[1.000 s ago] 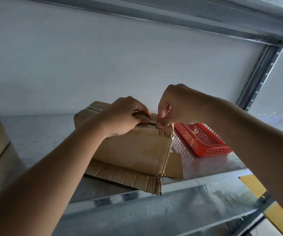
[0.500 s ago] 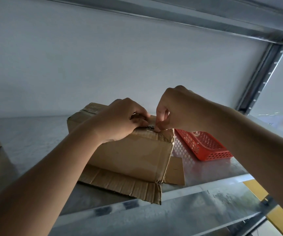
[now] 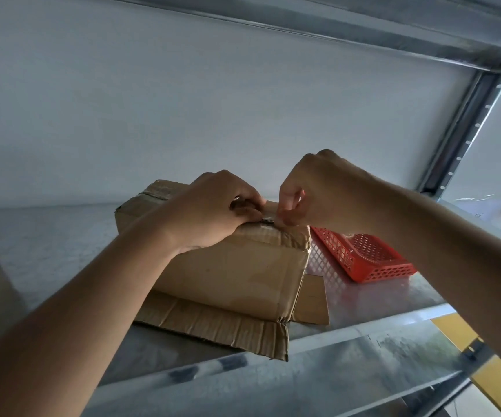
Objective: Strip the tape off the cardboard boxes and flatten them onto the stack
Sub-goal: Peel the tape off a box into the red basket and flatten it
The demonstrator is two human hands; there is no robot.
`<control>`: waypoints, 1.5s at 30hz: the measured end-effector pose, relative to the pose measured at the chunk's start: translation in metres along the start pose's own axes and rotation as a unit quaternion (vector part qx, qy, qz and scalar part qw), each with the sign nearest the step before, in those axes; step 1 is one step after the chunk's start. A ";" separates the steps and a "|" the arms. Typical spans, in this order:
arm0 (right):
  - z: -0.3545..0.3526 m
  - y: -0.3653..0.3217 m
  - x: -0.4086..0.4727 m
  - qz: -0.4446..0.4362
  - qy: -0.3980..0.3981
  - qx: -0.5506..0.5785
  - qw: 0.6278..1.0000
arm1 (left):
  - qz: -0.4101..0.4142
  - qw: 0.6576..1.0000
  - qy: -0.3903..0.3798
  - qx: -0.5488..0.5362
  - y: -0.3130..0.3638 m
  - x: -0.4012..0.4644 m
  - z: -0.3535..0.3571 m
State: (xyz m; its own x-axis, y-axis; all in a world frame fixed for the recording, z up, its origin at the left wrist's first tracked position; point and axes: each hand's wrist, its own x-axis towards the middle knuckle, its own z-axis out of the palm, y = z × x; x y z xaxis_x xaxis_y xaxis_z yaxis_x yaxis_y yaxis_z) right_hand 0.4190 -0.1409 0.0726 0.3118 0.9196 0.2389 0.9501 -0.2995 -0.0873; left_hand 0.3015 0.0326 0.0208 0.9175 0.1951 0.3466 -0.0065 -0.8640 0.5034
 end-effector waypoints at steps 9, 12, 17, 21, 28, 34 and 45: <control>-0.012 -0.002 0.008 0.014 -0.053 0.023 0.998 | -0.008 1.000 -0.006 -0.006 0.003 -0.001 0.000; -0.012 -0.003 0.010 0.011 -0.055 0.013 0.998 | -0.007 1.000 -0.012 -0.001 0.001 -0.001 0.001; -0.008 -0.002 0.010 0.014 -0.049 0.020 0.998 | -0.010 1.000 -0.009 -0.002 0.001 -0.001 0.001; -0.008 -0.005 0.007 -0.006 -0.040 -0.004 0.999 | 0.001 1.000 -0.021 0.003 0.000 -0.001 0.000; -0.004 -0.007 0.005 -0.018 -0.021 -0.021 0.999 | 0.004 1.000 -0.014 0.003 0.000 -0.001 0.000; -0.002 -0.006 -0.003 -0.034 -0.012 -0.028 0.999 | -0.002 1.000 -0.003 0.000 -0.001 0.000 0.001; 0.003 -0.011 -0.011 -0.040 0.009 -0.031 0.999 | -0.014 1.000 -0.001 0.005 0.000 -0.001 0.000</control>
State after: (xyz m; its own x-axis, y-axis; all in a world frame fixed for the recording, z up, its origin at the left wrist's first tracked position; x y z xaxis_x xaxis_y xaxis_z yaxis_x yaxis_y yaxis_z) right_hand 0.4054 -0.1474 0.0680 0.2348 0.9364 0.2607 0.9705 -0.2411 -0.0079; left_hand 0.3007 0.0327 0.0201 0.9184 0.2180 0.3301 0.0229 -0.8624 0.5057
